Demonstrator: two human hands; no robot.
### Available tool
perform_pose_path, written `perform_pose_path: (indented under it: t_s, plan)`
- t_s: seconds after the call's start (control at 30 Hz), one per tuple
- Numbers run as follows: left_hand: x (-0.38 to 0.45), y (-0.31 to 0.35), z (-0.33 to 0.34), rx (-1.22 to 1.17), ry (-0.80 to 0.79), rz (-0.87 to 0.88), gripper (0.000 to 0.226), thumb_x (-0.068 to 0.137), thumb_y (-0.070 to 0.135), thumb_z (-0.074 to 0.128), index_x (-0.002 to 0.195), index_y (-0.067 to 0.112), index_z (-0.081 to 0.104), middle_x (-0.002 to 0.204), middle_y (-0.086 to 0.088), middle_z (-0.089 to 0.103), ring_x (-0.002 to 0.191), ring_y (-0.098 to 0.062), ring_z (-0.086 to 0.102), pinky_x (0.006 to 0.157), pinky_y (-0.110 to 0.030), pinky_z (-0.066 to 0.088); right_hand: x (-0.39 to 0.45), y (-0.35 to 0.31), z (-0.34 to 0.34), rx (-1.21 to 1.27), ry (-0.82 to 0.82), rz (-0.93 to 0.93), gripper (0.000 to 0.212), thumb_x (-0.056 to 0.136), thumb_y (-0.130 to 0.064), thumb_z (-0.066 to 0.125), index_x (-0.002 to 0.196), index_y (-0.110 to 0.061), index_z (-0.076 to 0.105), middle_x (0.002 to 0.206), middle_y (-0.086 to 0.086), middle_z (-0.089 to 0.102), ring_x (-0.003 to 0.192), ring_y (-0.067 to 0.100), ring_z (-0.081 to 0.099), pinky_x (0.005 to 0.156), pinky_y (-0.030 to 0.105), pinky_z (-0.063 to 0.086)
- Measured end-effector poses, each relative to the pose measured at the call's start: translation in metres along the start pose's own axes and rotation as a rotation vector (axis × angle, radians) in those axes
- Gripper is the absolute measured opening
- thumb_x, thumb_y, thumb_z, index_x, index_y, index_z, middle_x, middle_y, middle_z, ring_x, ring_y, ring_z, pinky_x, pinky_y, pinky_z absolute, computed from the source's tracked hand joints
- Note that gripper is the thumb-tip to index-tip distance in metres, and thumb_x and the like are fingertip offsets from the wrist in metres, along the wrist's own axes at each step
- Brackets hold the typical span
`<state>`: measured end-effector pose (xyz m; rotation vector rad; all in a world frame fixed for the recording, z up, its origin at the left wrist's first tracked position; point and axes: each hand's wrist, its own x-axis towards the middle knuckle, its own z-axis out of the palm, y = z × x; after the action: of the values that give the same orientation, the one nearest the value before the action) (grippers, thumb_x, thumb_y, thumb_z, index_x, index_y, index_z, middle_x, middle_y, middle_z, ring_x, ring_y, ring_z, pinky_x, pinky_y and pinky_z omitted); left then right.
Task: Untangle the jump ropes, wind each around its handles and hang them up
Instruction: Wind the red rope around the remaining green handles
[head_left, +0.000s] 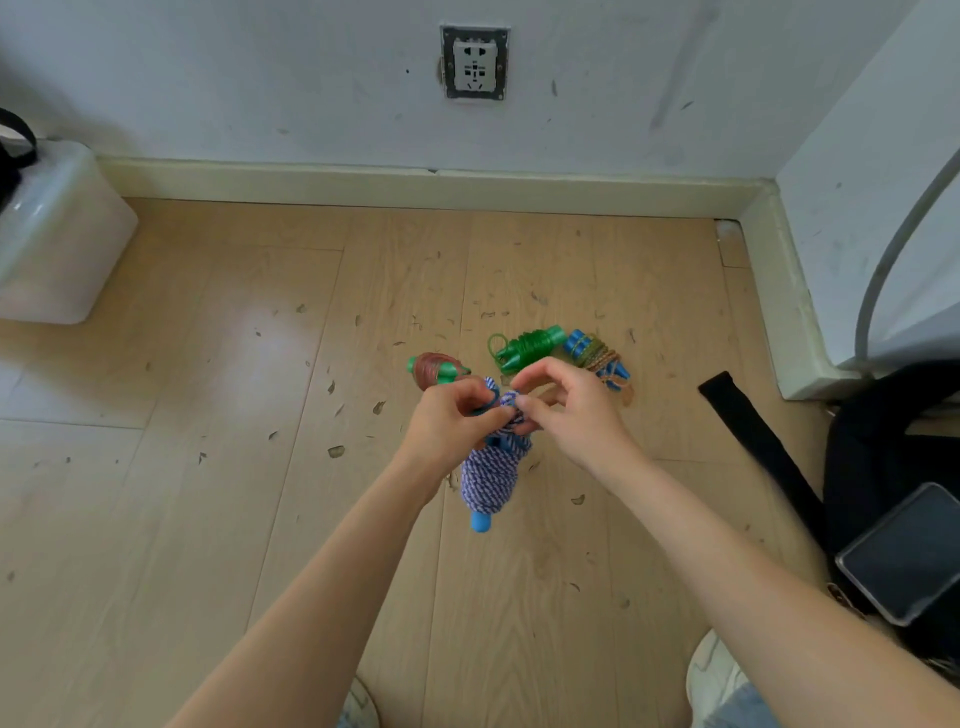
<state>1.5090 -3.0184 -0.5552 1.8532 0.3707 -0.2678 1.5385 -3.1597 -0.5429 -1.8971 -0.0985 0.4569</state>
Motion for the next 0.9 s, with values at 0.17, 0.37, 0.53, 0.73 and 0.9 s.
perform_pose_path:
  t_s: [0.17, 0.37, 0.53, 0.73, 0.9]
  plan:
    - [0.022, -0.005, -0.002, -0.001, -0.030, -0.292, 0.021, 0.086, 0.012, 0.062, 0.067, 0.004, 0.055, 0.060, -0.006, 0.055, 0.038, -0.002, 0.054, 0.060, -0.026, 0.056, 0.024, 0.045, -0.035, -0.352, 0.274, 0.157, 0.013, 0.088, -0.007, 0.055, 0.094, -0.017, 0.061, 0.111, 0.004, 0.056, 0.088, 0.014, 0.055, 0.069, 0.018, 0.041]
    - [0.043, -0.004, 0.010, -0.352, 0.044, -0.490, 0.025, 0.079, 0.003, 0.067, 0.073, 0.011, 0.044, 0.057, -0.005, 0.048, 0.033, -0.004, 0.048, 0.041, -0.016, 0.048, 0.065, 0.098, -0.062, -0.733, 0.117, 0.268, 0.040, 0.083, -0.002, 0.059, 0.122, -0.011, 0.054, 0.138, 0.014, 0.036, 0.120, 0.033, 0.045, 0.100, 0.035, 0.037]
    - [0.055, 0.000, 0.024, -0.582, 0.014, -0.584, 0.013, 0.082, 0.001, 0.059, 0.084, 0.007, 0.048, 0.065, -0.003, 0.043, 0.043, -0.008, 0.048, 0.043, -0.017, 0.048, 0.064, 0.128, -0.049, -0.674, 0.182, 0.258, 0.031, 0.080, 0.004, 0.057, 0.106, -0.009, 0.048, 0.115, 0.015, 0.040, 0.093, 0.031, 0.050, 0.073, 0.030, 0.039]
    - [0.059, -0.001, 0.025, -0.788, 0.061, -0.658, 0.006, 0.081, 0.004, 0.055, 0.079, 0.004, 0.049, 0.059, -0.001, 0.045, 0.037, -0.005, 0.047, 0.042, -0.016, 0.047, 0.053, 0.112, -0.056, -0.495, 0.395, 0.204, 0.023, 0.084, -0.005, 0.058, 0.105, -0.009, 0.051, 0.099, 0.009, 0.064, 0.085, 0.024, 0.059, 0.072, 0.032, 0.046]
    - [0.055, 0.001, 0.012, -0.895, 0.241, -0.582, 0.031, 0.085, -0.001, 0.056, 0.114, -0.002, 0.046, 0.083, -0.012, 0.058, 0.050, -0.009, 0.064, 0.043, -0.018, 0.051, 0.055, 0.062, -0.081, -0.871, 0.222, 0.065, 0.021, 0.091, -0.019, 0.054, 0.110, -0.015, 0.064, 0.097, 0.010, 0.068, 0.085, 0.026, 0.060, 0.067, 0.032, 0.046]
